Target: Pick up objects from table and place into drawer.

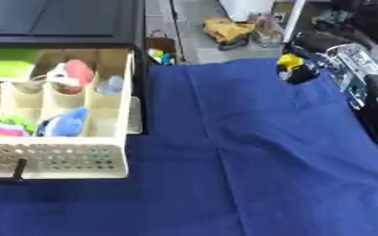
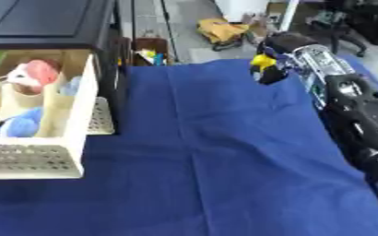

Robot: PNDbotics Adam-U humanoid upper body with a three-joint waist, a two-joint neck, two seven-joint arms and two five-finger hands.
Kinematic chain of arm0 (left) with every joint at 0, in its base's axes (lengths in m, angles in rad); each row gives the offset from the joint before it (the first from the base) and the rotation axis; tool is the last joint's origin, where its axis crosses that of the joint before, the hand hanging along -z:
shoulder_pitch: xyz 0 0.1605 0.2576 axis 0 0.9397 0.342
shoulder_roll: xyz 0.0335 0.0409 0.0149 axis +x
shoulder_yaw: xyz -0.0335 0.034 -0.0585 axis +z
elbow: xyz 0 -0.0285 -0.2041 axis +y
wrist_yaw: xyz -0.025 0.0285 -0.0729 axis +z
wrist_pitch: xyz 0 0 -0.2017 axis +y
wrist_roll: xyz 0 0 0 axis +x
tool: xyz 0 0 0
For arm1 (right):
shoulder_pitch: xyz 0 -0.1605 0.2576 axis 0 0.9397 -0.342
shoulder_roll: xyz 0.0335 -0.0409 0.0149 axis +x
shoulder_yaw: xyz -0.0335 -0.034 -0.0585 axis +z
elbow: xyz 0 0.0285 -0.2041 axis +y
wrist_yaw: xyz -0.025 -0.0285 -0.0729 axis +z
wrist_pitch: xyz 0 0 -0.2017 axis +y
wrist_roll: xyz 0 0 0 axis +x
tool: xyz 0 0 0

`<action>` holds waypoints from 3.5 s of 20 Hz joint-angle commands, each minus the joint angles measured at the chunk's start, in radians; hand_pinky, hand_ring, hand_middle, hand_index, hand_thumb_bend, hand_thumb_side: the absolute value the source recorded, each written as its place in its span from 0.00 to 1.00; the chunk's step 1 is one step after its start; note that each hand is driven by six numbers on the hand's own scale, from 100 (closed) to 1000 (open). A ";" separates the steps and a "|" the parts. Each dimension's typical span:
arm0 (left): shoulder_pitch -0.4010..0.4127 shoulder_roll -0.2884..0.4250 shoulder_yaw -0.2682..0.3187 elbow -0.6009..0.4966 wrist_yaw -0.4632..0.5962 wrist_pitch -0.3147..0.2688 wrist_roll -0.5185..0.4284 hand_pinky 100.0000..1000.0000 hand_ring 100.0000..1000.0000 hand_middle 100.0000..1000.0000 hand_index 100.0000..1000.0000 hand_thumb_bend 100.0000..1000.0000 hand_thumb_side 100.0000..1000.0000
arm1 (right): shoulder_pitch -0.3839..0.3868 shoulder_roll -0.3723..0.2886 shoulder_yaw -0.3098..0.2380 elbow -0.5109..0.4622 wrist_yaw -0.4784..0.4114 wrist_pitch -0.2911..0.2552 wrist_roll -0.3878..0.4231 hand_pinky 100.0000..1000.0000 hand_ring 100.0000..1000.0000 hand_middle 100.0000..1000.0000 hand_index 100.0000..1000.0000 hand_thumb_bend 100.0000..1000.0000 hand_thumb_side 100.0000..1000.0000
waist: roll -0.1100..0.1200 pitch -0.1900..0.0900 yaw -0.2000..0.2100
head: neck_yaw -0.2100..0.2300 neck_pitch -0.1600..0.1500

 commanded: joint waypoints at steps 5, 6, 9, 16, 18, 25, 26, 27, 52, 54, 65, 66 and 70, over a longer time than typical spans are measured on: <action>-0.005 0.045 0.005 -0.013 0.013 0.009 0.007 0.46 0.65 0.69 0.80 0.00 1.00 | -0.042 -0.070 0.065 -0.184 -0.073 -0.048 0.014 0.61 0.69 0.35 0.56 0.00 0.32 | -0.010 -0.040 -0.003 | 0.003 0.016; -0.004 0.048 0.005 -0.013 0.015 0.010 0.008 0.46 0.65 0.69 0.80 0.00 1.00 | -0.046 -0.073 0.075 -0.213 -0.088 -0.052 0.018 0.61 0.69 0.35 0.56 0.00 0.32 | -0.012 -0.044 -0.002 | 0.003 0.018; -0.004 0.055 0.006 -0.013 0.022 0.011 0.010 0.46 0.65 0.69 0.80 0.00 1.00 | -0.056 -0.079 0.103 -0.294 -0.124 -0.059 0.037 0.61 0.69 0.35 0.56 0.00 0.32 | -0.017 -0.053 -0.001 | 0.003 0.022; -0.002 0.068 0.007 -0.013 0.038 0.015 0.012 0.46 0.65 0.69 0.80 0.00 1.00 | -0.090 -0.073 0.149 -0.452 -0.240 -0.053 0.090 0.61 0.68 0.33 0.55 0.00 0.32 | -0.026 -0.070 0.005 | 0.005 0.032; -0.003 0.070 0.007 -0.013 0.042 0.016 0.011 0.46 0.65 0.69 0.80 0.00 1.00 | -0.103 -0.066 0.154 -0.496 -0.273 -0.047 0.106 0.60 0.68 0.32 0.54 0.00 0.32 | -0.027 -0.073 0.007 | 0.006 0.033; -0.006 0.073 0.003 -0.013 0.056 0.019 0.005 0.46 0.65 0.69 0.80 0.00 1.00 | -0.166 0.001 0.167 -0.569 -0.357 -0.011 0.159 0.60 0.66 0.30 0.53 0.00 0.32 | -0.029 -0.081 0.024 | -0.005 0.036; -0.007 0.072 0.002 -0.013 0.058 0.020 0.004 0.46 0.65 0.69 0.80 0.00 1.00 | -0.177 0.020 0.167 -0.573 -0.365 -0.008 0.166 0.60 0.65 0.29 0.52 0.00 0.32 | -0.029 -0.080 0.028 | -0.008 0.036; -0.008 0.072 0.001 -0.013 0.059 0.021 0.003 0.46 0.65 0.69 0.80 0.00 1.00 | -0.187 0.036 0.167 -0.574 -0.372 -0.005 0.172 0.60 0.65 0.29 0.52 0.00 0.32 | -0.029 -0.080 0.031 | -0.010 0.036; -0.033 0.050 -0.004 -0.013 0.065 0.039 -0.014 0.46 0.65 0.69 0.80 0.00 1.00 | -0.221 0.245 0.210 -0.584 -0.426 -0.077 0.335 0.64 0.74 0.43 0.61 0.00 0.65 | -0.032 -0.051 0.074 | -0.034 0.029; -0.033 0.050 -0.004 -0.013 0.065 0.039 -0.013 0.46 0.65 0.69 0.80 0.00 1.00 | -0.217 0.238 0.207 -0.598 -0.444 -0.083 0.351 0.67 0.76 0.45 0.63 0.00 0.72 | -0.031 -0.050 0.071 | -0.032 0.029; -0.030 0.049 -0.004 -0.013 0.065 0.038 -0.015 0.46 0.66 0.69 0.81 0.00 1.00 | -0.213 0.223 0.159 -0.659 -0.536 -0.042 0.366 0.68 0.75 0.45 0.66 0.03 0.78 | -0.026 -0.053 0.066 | -0.028 0.029; -0.028 0.050 -0.003 -0.013 0.064 0.037 -0.015 0.46 0.66 0.70 0.81 0.00 1.00 | -0.212 0.221 0.144 -0.666 -0.543 -0.027 0.346 0.68 0.75 0.45 0.66 0.01 0.78 | -0.025 -0.053 0.065 | -0.027 0.029; -0.011 0.066 0.013 -0.013 0.023 0.020 -0.025 0.47 0.68 0.70 0.81 0.03 1.00 | -0.196 0.201 0.070 -0.710 -0.592 0.075 0.198 0.67 0.71 0.44 0.67 0.00 0.84 | -0.021 -0.054 0.063 | -0.021 0.031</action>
